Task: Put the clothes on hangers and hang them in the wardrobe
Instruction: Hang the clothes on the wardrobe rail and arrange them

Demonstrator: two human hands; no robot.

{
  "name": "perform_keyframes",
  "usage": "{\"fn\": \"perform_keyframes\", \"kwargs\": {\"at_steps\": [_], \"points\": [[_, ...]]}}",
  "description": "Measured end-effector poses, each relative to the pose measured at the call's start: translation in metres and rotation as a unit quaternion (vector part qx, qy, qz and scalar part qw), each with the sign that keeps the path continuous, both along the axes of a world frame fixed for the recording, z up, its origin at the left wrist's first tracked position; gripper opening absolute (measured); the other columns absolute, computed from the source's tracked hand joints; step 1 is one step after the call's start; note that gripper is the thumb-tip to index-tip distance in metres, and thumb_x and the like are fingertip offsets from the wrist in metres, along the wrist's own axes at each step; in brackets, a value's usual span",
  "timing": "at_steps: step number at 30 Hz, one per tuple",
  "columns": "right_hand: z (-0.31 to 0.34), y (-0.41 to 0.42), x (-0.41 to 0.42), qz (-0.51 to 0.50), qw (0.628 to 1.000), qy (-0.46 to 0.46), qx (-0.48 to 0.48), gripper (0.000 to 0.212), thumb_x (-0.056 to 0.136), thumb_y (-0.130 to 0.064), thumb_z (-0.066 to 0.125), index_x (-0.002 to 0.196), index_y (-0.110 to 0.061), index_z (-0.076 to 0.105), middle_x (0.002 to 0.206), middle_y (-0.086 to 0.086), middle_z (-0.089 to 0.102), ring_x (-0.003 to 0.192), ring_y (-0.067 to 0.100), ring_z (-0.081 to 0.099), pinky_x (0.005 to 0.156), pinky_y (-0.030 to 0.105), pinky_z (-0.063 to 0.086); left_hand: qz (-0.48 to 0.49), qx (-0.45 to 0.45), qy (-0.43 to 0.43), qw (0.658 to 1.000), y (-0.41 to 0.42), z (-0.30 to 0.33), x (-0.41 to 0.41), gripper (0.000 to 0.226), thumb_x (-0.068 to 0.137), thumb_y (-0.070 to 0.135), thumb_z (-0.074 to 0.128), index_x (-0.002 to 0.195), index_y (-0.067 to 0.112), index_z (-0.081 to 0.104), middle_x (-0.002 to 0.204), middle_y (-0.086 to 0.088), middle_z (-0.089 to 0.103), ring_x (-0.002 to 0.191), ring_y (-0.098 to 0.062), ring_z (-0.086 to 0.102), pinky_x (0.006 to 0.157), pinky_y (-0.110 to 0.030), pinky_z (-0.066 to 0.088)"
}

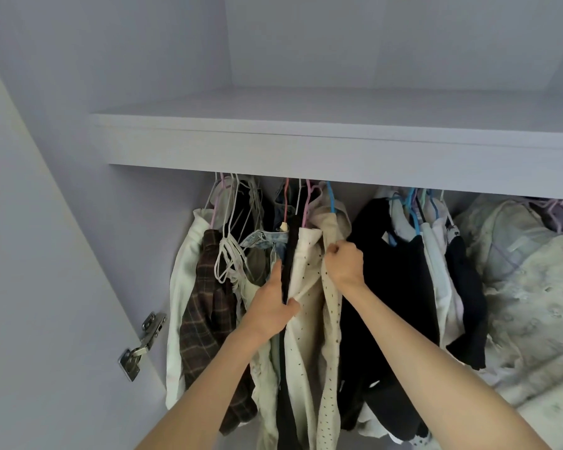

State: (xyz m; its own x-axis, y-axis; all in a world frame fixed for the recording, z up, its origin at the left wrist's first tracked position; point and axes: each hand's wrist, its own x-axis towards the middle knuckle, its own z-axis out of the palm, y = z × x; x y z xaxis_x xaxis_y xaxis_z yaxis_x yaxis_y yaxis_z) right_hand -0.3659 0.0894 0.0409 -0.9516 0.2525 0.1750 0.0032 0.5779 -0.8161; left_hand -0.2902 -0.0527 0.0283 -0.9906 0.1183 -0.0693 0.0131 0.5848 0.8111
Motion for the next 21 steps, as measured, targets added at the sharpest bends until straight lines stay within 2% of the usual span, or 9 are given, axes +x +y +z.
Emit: {"fn": "perform_keyframes", "kwargs": {"at_steps": [1, 4, 6, 8, 11, 13, 15, 18, 21], "points": [[-0.006, 0.002, 0.004, -0.004, 1.0, 0.0, 0.009, 0.027, 0.096, -0.011, 0.039, 0.096, 0.006, 0.06, 0.097, 0.022, 0.062, 0.09, 0.032, 0.058, 0.067, 0.025, 0.036, -0.003, 0.004, 0.0, 1.0, 0.0, 0.002, 0.002, 0.08, 0.092, 0.013, 0.051, 0.149, 0.022, -0.004, 0.099, -0.002, 0.058, 0.069, -0.005, 0.05, 0.07, -0.02, 0.043], [-0.019, 0.003, 0.014, 0.002, 0.998, 0.064, -0.011, 0.023, 0.095, -0.007, 0.041, 0.08, 0.002, 0.057, 0.078, 0.018, 0.058, 0.071, 0.025, 0.052, 0.061, 0.027, 0.037, -0.005, 0.015, 0.005, 1.0, -0.003, 0.005, 0.004, 0.078, 0.092, 0.011, 0.05, 0.149, 0.02, -0.004, 0.128, -0.007, 0.052, 0.104, -0.015, 0.056, 0.078, -0.012, 0.034], [-0.014, 0.002, 0.015, 0.001, 0.994, 0.101, -0.038, 0.024, 0.094, -0.006, 0.042, 0.072, -0.002, 0.051, 0.068, 0.012, 0.052, 0.062, 0.02, 0.047, 0.054, 0.021, 0.029, -0.016, 0.014, 0.002, 1.0, -0.005, 0.004, 0.003, 0.079, 0.092, 0.013, 0.05, 0.149, 0.022, -0.005, 0.109, 0.003, 0.057, 0.077, -0.003, 0.055, 0.072, -0.013, 0.036], [-0.001, 0.0, 0.013, 0.005, 0.99, 0.136, -0.046, 0.026, 0.095, -0.007, 0.043, 0.07, -0.003, 0.05, 0.062, 0.007, 0.048, 0.056, 0.014, 0.043, 0.05, 0.02, 0.025, -0.021, 0.004, -0.007, 1.0, -0.005, 0.001, 0.0, 0.08, 0.093, 0.015, 0.05, 0.149, 0.023, -0.006, 0.091, 0.018, 0.043, 0.07, 0.001, 0.046, 0.065, -0.013, 0.035], [0.019, -0.004, 0.006, 0.016, 0.981, 0.186, -0.049, 0.028, 0.095, -0.008, 0.042, 0.068, -0.003, 0.048, 0.059, 0.004, 0.045, 0.053, 0.008, 0.04, 0.048, 0.02, 0.026, -0.025, -0.003, -0.011, 1.0, -0.005, -0.002, -0.002, 0.08, 0.093, 0.016, 0.05, 0.149, 0.026, -0.006, 0.095, 0.015, 0.042, 0.067, 0.002, 0.039, 0.06, -0.01, 0.033], [0.028, -0.008, -0.003, 0.025, 0.979, 0.198, -0.049, 0.029, 0.095, -0.008, 0.042, 0.067, -0.004, 0.047, 0.058, 0.004, 0.043, 0.052, 0.007, 0.037, 0.048, 0.02, 0.025, -0.029, -0.003, -0.011, 1.0, -0.005, -0.002, -0.003, 0.079, 0.093, 0.017, 0.05, 0.148, 0.027, -0.007, 0.115, 0.003, 0.052, 0.072, 0.002, 0.042, 0.069, -0.016, 0.036], [0.035, -0.009, -0.015, 0.033, 0.981, 0.182, -0.064, 0.031, 0.095, -0.007, 0.041, 0.065, -0.003, 0.047, 0.055, 0.002, 0.04, 0.05, 0.007, 0.035, 0.045, 0.018, 0.026, -0.029, -0.009, -0.009, 0.999, -0.005, -0.003, -0.004, 0.079, 0.094, 0.017, 0.049, 0.148, 0.026, -0.007, 0.132, -0.006, 0.048, 0.083, -0.003, 0.048, 0.074, -0.017, 0.035], [0.031, -0.003, -0.033, 0.014, 0.985, 0.142, -0.095, 0.037, 0.094, -0.005, 0.04, 0.057, -0.006, 0.04, 0.052, 0.002, 0.036, 0.049, 0.008, 0.033, 0.047, 0.023, 0.026, -0.033, 0.0, -0.007, 0.999, -0.005, -0.005, -0.005, 0.078, 0.094, 0.016, 0.048, 0.148, 0.027, -0.008, 0.112, 0.009, 0.05, 0.07, 0.002, 0.042, 0.062, -0.019, 0.034], [0.017, 0.0, -0.039, 0.0, 0.989, 0.11, -0.095, 0.044, 0.094, -0.004, 0.04, 0.051, -0.011, 0.033, 0.053, 0.002, 0.037, 0.049, 0.008, 0.035, 0.048, 0.02, 0.028, -0.027, 0.007, -0.005, 1.0, -0.006, -0.012, -0.008, 0.078, 0.094, 0.015, 0.047, 0.148, 0.028, -0.007, 0.128, 0.004, 0.046, 0.069, 0.004, 0.036, 0.061, -0.016, 0.032]]}}
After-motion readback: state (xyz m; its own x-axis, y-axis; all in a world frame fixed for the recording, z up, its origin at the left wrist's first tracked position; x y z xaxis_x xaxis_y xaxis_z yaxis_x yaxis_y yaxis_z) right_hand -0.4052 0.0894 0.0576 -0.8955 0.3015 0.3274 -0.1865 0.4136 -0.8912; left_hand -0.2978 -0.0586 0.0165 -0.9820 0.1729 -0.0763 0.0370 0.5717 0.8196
